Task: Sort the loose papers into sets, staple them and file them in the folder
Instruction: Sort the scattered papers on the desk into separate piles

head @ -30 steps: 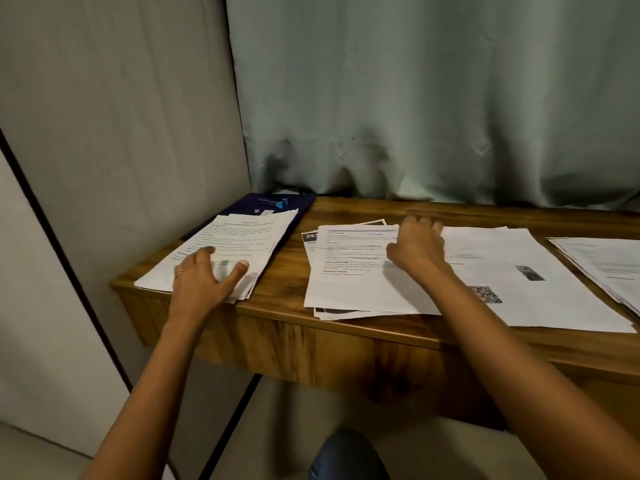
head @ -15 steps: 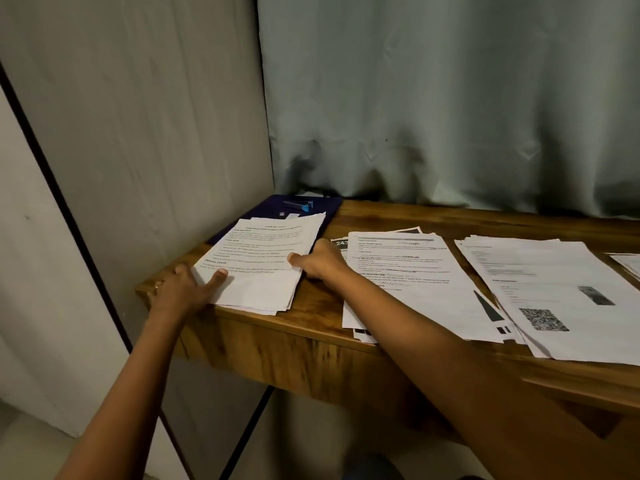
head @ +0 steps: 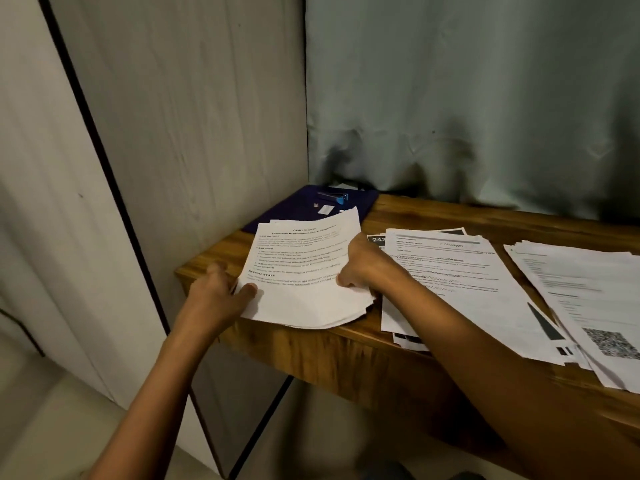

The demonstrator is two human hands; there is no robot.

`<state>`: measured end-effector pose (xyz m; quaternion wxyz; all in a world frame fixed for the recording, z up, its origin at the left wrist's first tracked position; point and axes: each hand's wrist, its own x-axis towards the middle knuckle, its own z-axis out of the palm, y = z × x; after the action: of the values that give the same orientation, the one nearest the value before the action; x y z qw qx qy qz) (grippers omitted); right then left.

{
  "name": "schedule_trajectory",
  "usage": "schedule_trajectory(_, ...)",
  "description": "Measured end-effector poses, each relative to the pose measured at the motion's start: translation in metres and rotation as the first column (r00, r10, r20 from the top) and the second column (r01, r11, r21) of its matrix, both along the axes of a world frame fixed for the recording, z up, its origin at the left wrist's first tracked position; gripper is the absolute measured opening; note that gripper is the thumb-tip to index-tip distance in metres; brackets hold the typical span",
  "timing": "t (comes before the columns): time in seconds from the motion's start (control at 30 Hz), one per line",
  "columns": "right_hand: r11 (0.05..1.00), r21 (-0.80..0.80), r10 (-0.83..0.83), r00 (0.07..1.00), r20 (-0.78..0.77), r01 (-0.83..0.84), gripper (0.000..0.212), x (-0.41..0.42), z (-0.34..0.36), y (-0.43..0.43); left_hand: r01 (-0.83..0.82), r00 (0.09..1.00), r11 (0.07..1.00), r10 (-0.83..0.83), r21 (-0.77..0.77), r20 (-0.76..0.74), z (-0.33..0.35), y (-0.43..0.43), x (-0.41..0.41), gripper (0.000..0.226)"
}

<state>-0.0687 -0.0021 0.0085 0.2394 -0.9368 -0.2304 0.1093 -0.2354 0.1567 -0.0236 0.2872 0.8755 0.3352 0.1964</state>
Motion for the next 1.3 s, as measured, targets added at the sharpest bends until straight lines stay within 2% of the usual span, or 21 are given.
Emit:
schedule_trajectory(0.07, 0.988, -0.143, 0.061, 0.997, 0.046, -0.054, 0.064, 0.0, 0.007, -0.014, 0.018, 0.999, 1.0, -0.019, -0.017, -0.041, 0.001, -0.007, -0.006, 0.054)
schedule_trajectory(0.13, 0.973, -0.218, 0.1, 0.987, 0.123, -0.071, 0.061, 0.004, 0.016, -0.022, 0.016, 0.993, 1.0, -0.016, -0.005, -0.116, 0.005, -0.013, -0.008, 0.053)
schedule_trajectory(0.2, 0.98, -0.183, 0.115, 0.969, 0.218, -0.075, 0.063, 0.019, 0.02, -0.023, -0.009, 0.98, 0.996, 0.025, 0.084, -0.2, 0.011, -0.018, -0.005, 0.057)
schedule_trajectory(0.27, 0.988, -0.117, 0.125, 0.96, 0.25, -0.098, 0.061, 0.035, 0.019, -0.021, 0.03, 0.989, 0.984, -0.004, 0.174, -0.148, 0.014, -0.02, 0.009, 0.059)
schedule_trajectory(0.37, 0.996, -0.043, 0.09, 0.978, 0.188, -0.083, 0.069, 0.049, 0.008, -0.019, 0.232, 0.968, 0.942, -0.249, 0.241, 0.041, 0.017, -0.024, 0.046, 0.057)
schedule_trajectory(0.47, 0.995, 0.027, 0.093, 0.986, 0.138, -0.098, 0.074, 0.054, -0.01, -0.018, 0.365, 0.928, 0.9, -0.372, 0.239, -0.014, 0.015, -0.024, 0.086, 0.067)
schedule_trajectory(0.6, 0.988, 0.131, 0.062, 0.988, 0.142, -0.081, 0.07, 0.057, -0.027, -0.013, 0.431, 0.867, 0.864, -0.317, 0.261, -0.384, -0.001, -0.016, 0.114, 0.083)
schedule_trajectory(0.67, 0.98, 0.185, 0.043, 0.988, 0.146, -0.07, 0.064, 0.056, -0.035, -0.011, 0.446, 0.835, 0.858, -0.297, 0.253, -0.464, -0.011, -0.014, 0.116, 0.083)
schedule_trajectory(0.83, 0.964, 0.254, 0.02, 0.976, 0.216, -0.076, 0.057, 0.061, -0.05, -0.011, 0.412, 0.837, 0.868, -0.24, 0.277, -0.493, -0.019, -0.009, 0.11, 0.082)
schedule_trajectory(1.07, 0.967, 0.231, 0.045, 0.964, 0.261, -0.108, 0.044, 0.065, -0.055, -0.011, 0.356, 0.849, 0.888, -0.177, 0.292, -0.498, -0.025, 0.01, 0.103, 0.079)
schedule_trajectory(1.2, 0.932, 0.362, -0.038, 0.988, 0.153, -0.02, 0.051, 0.067, -0.055, -0.01, 0.344, 0.855, 0.893, -0.171, 0.289, -0.489, -0.023, 0.014, 0.1, 0.075)
schedule_trajectory(1.3, 0.881, 0.472, -0.062, 0.996, 0.069, 0.022, 0.045, 0.069, -0.056, -0.009, 0.359, 0.856, 0.889, -0.192, 0.284, -0.48, -0.019, 0.012, 0.099, 0.069)
